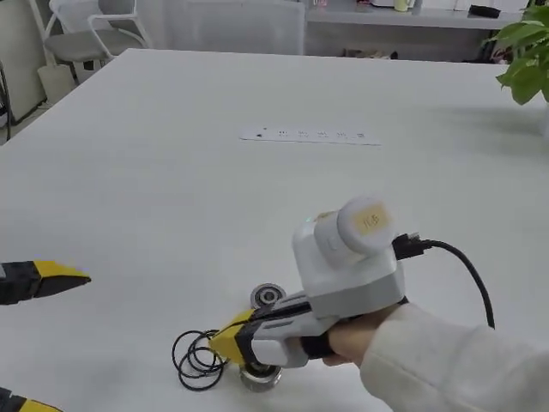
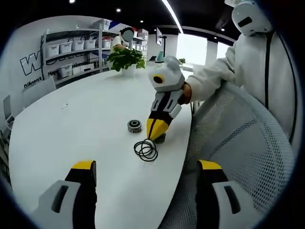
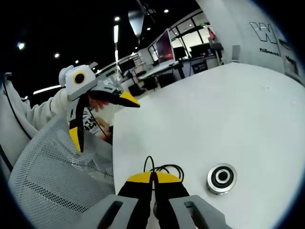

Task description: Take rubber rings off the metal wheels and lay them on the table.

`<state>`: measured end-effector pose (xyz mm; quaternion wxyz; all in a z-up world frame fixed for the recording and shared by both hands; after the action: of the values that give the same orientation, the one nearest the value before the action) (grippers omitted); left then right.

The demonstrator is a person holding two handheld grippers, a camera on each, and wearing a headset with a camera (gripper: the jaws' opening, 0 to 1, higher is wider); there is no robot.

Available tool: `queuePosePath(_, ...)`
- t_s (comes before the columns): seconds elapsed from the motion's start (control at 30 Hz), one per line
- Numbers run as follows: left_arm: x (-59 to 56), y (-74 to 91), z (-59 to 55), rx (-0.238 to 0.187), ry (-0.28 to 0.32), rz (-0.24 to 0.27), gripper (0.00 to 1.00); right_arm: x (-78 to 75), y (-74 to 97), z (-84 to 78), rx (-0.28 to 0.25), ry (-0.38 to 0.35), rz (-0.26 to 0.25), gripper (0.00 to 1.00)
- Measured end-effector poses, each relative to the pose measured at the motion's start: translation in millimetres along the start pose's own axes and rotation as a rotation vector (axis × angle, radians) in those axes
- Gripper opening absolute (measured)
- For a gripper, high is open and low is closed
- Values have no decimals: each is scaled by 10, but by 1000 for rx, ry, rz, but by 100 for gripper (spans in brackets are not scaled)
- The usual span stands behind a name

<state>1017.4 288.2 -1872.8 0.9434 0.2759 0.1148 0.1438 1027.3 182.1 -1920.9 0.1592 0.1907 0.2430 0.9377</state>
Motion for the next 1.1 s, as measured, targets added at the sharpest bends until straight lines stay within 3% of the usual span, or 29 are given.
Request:
queuePosePath(0.23, -20, -4, -73, -8, 35, 8, 85, 9, -35, -76, 33, 14, 0, 0)
queuePosePath(0.47, -67, -9, -77, -21, 57, 12, 84, -42, -42, -136, 62, 35, -27, 0)
queuePosePath(1.1, -114, -19, -101, -13, 70, 11, 83, -73, -42, -141, 80, 83, -52, 8)
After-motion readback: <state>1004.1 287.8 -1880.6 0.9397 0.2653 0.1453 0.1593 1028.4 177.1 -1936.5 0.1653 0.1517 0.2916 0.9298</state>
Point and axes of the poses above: the centre of the closed fingertips' face, and the gripper's own axes: y roughly backward along the fingers, x roughly to its left, z roughly out of its top, the point moved 2 cm from there along y, roughly backward along the fingers, and after that the axes turned 7 degrees about y, right-handed, at the moved point
